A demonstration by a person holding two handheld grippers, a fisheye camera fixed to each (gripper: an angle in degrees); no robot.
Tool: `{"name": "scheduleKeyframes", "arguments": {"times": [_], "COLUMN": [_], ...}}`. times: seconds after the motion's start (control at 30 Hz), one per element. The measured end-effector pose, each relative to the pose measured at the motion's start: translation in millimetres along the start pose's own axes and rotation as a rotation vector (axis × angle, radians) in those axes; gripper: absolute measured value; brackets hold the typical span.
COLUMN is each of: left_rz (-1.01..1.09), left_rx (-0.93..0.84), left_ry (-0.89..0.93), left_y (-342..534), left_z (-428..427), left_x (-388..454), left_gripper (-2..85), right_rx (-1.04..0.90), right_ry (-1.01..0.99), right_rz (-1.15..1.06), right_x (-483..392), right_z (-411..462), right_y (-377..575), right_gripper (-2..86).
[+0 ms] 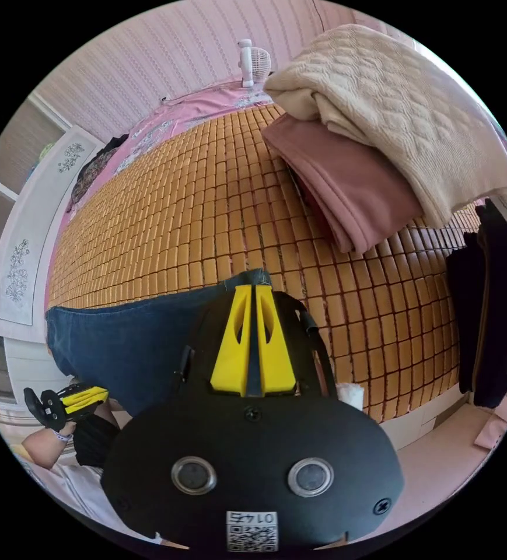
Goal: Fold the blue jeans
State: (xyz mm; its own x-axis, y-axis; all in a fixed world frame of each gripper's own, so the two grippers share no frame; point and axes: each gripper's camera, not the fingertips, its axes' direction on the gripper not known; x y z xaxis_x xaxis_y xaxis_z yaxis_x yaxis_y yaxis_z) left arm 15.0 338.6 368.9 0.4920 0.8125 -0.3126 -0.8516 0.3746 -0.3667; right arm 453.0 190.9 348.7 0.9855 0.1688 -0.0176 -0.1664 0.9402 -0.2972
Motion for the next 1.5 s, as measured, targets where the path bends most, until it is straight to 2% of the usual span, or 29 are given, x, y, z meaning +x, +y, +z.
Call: {"name": "scheduleKeyframes", "arguments": {"times": [0.1,0.2,0.3,0.37,0.53,0.7,0.83,0.9,1.03,1.13,1.2,1.27,1.33,1.5], "left_rz": [-0.009,-0.031,-0.057,-0.07,-0.126,-0.227,-0.303,-0.33,-0.285,-0.21,-0.154,-0.125,-0.115,-0.2], "left_rx": [0.038,-0.086,-0.055,-0.039,-0.008,-0.062,-0.041,-0.051,-0.015,0.09,0.142,0.129,0.106,0.143], "left_ry": [-0.018,0.032,0.062,0.052,0.039,0.042,0.113,0.155,0.169,0.221,0.263,0.313,0.348,0.3], "left_y": [-2,-7,-6,-3,10,24,32,33,25,11,4,3,8,56], "left_z": [-6,18,19,16,8,19,25,26,22,12,11,17,20,0], "left_x": [-1,-7,-12,-13,-18,-35,-51,-58,-49,-33,-18,-11,-11,-41], "left_gripper": [-0.9,-0.9,-0.6,0.1,1.5,0.4,-0.5,-0.9,-1.0,-1.0,-0.9,-0.9,-0.8,-0.3], "right_rx": [0.07,-0.104,-0.041,-0.012,-0.136,-0.169,-0.231,-0.183,0.047,0.107,0.059,-0.048,-0.081,-0.021], "right_ry": [0.028,0.112,0.022,-0.107,-0.231,-0.268,-0.217,-0.217,-0.298,-0.122,-0.01,0.071,0.037,0.072], "right_rz": [-0.036,0.022,0.046,0.092,0.177,0.19,0.03,-0.04,-0.124,-0.148,-0.086,0.162,0.227,0.005], "right_x": [-6,5,20,37,49,37,6,-9,-31,-40,-27,9,12,-70], "right_z": [-1,23,0,-17,-3,10,2,-17,-86,-107,-92,-57,-44,-23], "right_y": [-3,2,37,77,139,143,125,113,88,92,97,108,119,112], "right_gripper": [1.6,5.7,10.0,12.4,14.8,9.3,4.3,3.1,1.9,1.7,1.8,2.1,2.4,3.9]}}
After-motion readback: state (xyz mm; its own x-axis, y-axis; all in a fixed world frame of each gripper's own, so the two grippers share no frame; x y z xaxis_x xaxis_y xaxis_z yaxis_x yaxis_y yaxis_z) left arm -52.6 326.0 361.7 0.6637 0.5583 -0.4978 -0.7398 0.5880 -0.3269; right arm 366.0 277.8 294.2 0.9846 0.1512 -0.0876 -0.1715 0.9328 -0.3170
